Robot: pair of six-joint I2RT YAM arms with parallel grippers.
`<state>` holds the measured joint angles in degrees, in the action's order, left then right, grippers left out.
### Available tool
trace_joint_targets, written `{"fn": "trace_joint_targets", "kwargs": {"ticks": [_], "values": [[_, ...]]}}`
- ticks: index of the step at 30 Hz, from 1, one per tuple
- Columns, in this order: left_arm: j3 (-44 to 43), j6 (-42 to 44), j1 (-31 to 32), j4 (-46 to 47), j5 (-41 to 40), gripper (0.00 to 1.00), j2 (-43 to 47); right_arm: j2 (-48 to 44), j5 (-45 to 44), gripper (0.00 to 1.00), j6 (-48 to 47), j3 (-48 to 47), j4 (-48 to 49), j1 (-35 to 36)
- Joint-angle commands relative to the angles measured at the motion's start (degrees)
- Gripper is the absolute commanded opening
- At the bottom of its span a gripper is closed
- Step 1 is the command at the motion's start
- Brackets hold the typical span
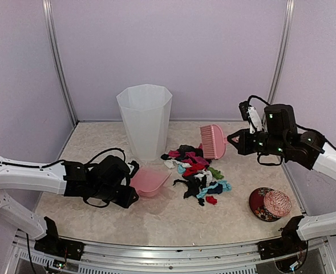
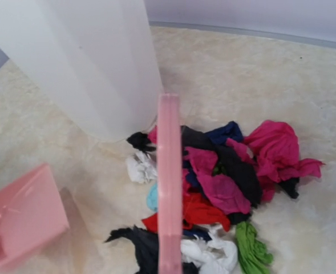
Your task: Sweep away the paper scraps from the table
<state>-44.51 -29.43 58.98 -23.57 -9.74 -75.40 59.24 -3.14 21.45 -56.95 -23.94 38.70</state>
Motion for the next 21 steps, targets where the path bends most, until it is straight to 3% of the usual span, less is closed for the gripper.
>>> {"fn": "trace_joint_targets", "kwargs": {"ticks": [1,5,11,21], "values": [[-2.9,3.44,1.38,3.63,-2.97,0.0,-6.69,0.34,-1.04,0.0,-1.35,1.88,3.64,-0.82],[-5.64,5.11,1.66,3.47,-5.58,0.01,-13.8,0.11,0.81,0.0,-1.04,3.35,4.56,-0.93],[-9.72,5.63,2.1,2.54,-9.6,0.14,-19.63,-0.74,0.44,0.0,-1.28,4.81,4.77,-1.09],[-10.31,5.81,2.81,2.65,-12.85,0.58,-18.9,-1.36,0.4,0.0,-1.41,6.32,5.22,-1.42]]}}
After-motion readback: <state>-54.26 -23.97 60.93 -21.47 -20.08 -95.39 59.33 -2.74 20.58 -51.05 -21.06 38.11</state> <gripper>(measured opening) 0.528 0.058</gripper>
